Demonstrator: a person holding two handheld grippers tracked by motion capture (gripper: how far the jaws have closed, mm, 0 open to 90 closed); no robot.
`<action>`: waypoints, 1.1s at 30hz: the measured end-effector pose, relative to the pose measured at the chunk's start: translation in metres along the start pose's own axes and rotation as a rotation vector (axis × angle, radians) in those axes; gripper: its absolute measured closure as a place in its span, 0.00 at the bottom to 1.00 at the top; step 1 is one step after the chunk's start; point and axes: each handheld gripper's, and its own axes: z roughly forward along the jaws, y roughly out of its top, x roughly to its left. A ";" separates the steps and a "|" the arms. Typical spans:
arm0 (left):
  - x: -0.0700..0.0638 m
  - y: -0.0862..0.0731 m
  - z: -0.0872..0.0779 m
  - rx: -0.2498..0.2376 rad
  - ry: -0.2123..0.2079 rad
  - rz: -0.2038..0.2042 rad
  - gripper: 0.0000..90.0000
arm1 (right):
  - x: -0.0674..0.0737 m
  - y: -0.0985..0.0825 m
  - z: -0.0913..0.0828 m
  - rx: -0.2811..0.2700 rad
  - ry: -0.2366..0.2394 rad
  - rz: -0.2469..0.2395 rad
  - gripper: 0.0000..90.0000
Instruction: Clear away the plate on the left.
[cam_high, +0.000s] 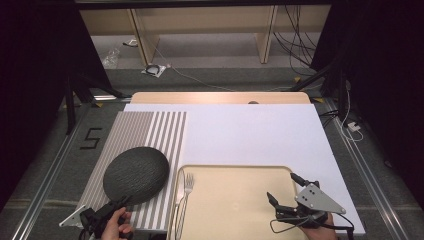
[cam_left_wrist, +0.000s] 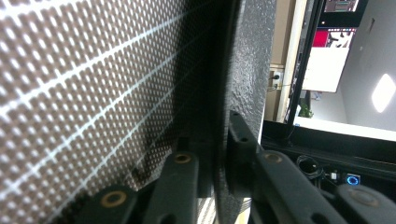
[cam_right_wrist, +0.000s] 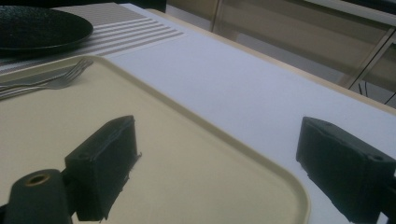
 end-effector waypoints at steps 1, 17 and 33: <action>0.000 0.000 0.000 -0.002 -0.007 -0.002 0.93 | 0.000 0.000 0.000 0.000 0.000 0.000 0.15; 0.001 0.001 -0.001 0.009 -0.037 -0.023 0.93 | 0.000 0.000 0.000 -0.002 0.001 0.000 0.15; -0.007 0.002 -0.005 0.019 -0.112 -0.008 0.92 | 0.000 0.000 -0.001 -0.001 0.004 -0.005 0.15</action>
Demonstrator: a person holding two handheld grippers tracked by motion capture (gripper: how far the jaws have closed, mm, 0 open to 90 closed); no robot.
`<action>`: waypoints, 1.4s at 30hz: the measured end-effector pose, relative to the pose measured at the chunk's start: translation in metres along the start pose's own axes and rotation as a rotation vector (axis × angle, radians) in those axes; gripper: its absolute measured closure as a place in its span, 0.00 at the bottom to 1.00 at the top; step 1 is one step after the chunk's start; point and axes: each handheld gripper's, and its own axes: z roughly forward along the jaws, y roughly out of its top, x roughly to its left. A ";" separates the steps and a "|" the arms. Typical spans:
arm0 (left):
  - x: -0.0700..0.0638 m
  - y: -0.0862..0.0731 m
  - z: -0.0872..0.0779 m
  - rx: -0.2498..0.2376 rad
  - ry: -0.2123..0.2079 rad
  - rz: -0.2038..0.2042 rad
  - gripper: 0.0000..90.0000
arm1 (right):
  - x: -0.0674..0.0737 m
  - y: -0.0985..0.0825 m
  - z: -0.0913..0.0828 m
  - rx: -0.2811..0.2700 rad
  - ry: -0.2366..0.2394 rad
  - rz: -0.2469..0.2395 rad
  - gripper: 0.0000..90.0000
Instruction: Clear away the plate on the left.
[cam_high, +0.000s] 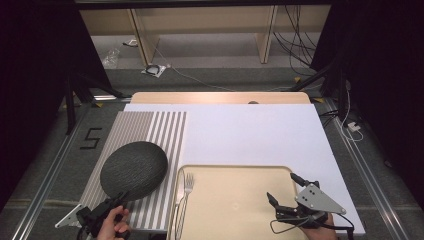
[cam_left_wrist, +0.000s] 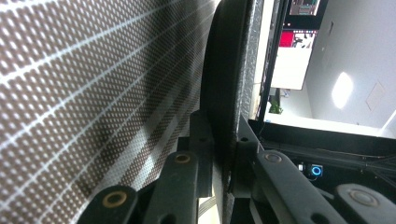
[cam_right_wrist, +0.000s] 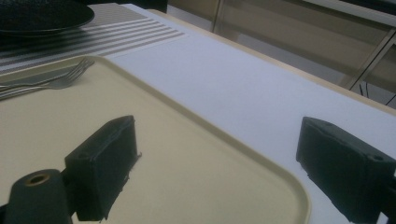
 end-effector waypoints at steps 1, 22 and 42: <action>-0.001 0.000 0.000 0.005 0.001 0.002 0.92 | 0.000 0.000 0.000 0.000 0.001 0.000 0.15; -0.008 -0.012 0.000 0.072 -0.024 0.026 0.89 | 0.000 0.000 0.000 0.000 0.001 0.000 0.15; -0.016 -0.035 0.003 0.169 -0.036 0.076 0.88 | 0.000 0.000 -0.001 0.001 0.000 0.002 0.15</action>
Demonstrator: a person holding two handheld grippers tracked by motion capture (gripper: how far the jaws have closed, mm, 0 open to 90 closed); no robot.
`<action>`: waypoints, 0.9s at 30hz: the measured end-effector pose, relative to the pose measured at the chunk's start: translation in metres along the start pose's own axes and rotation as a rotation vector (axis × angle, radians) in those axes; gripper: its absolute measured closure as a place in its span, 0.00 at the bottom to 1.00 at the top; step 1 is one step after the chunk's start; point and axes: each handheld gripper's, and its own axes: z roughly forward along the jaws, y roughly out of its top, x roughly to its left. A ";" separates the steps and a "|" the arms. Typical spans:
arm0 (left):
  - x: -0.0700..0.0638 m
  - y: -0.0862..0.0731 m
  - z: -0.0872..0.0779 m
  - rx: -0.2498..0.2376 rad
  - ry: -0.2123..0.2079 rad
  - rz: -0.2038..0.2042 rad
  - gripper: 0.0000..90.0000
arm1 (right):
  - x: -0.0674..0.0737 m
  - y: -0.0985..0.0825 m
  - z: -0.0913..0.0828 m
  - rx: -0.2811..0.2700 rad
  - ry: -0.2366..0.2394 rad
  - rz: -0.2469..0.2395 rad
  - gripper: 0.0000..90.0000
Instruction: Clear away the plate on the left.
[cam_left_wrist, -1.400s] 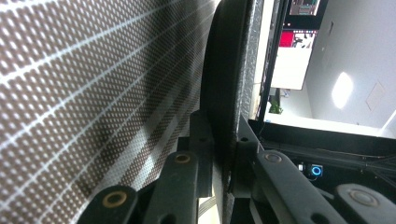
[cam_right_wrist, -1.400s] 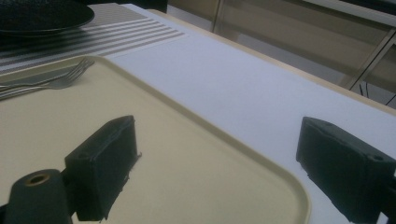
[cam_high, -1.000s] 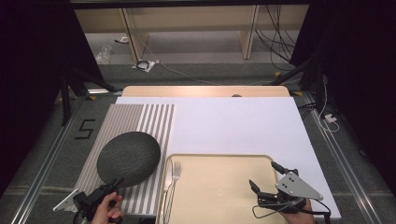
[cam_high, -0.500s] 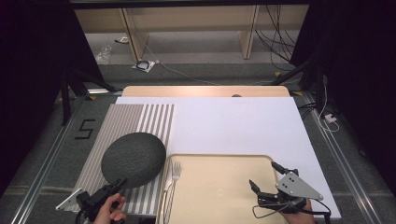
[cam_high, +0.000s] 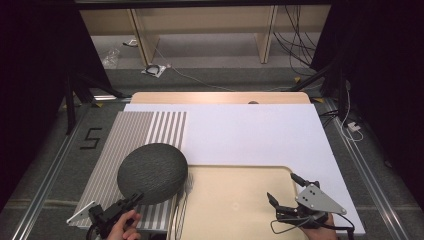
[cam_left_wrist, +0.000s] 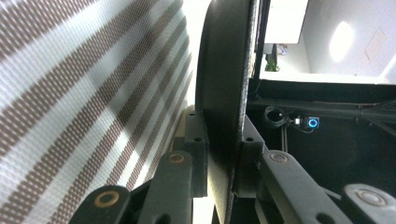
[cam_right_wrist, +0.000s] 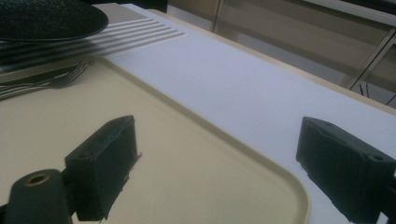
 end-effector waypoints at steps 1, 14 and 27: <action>0.000 -0.001 0.000 0.003 0.000 -0.002 0.88 | 0.000 0.000 0.000 0.001 0.000 0.000 0.15; -0.008 -0.023 0.009 0.092 -0.015 0.018 0.88 | 0.000 0.000 0.001 0.001 -0.001 0.003 0.15; -0.013 -0.048 0.022 0.199 -0.014 0.046 0.88 | -0.001 0.000 0.000 0.000 -0.001 0.002 0.15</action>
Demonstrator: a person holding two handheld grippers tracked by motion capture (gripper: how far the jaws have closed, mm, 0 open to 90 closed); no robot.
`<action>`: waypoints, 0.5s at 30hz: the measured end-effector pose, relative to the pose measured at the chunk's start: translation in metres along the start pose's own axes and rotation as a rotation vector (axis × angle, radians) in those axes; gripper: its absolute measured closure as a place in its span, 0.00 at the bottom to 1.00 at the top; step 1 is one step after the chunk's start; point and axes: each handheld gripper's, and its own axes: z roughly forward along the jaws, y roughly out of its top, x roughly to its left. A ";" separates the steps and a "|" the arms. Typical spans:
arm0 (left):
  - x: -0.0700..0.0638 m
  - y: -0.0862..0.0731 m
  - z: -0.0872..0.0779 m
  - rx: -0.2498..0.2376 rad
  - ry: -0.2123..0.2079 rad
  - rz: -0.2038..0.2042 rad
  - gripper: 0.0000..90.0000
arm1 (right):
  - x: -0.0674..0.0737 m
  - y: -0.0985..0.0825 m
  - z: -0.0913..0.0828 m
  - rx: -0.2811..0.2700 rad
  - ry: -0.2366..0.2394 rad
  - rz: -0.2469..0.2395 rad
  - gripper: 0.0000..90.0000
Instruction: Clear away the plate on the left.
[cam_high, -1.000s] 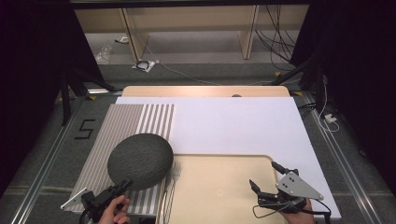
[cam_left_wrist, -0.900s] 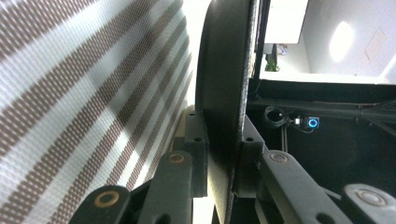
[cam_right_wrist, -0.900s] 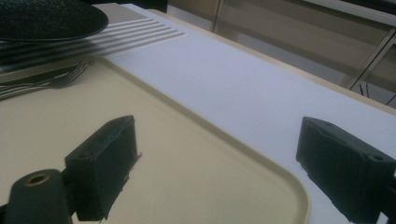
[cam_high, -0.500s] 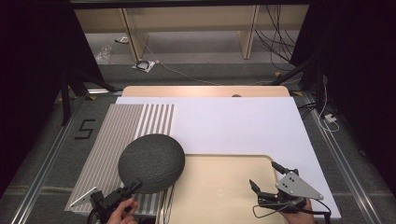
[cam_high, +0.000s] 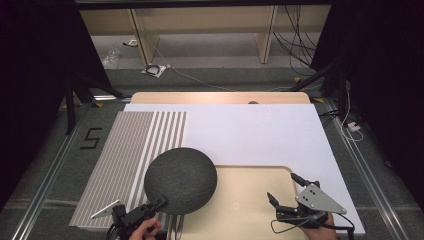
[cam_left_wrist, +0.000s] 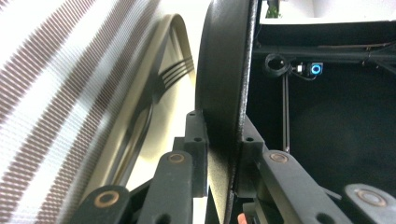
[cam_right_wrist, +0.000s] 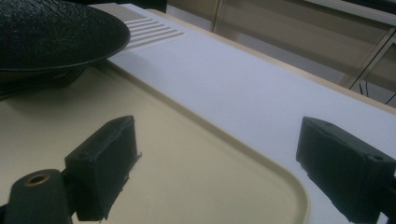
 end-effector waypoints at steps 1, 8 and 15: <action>-0.001 -0.001 0.002 0.008 0.003 0.004 0.88 | 0.000 0.000 0.000 0.000 0.000 0.000 0.15; -0.004 -0.008 0.012 0.052 0.012 0.029 0.88 | 0.000 0.000 0.000 0.000 0.000 0.001 0.15; -0.007 -0.021 0.026 0.124 0.016 0.030 0.88 | 0.000 0.000 0.000 -0.001 -0.002 0.002 0.15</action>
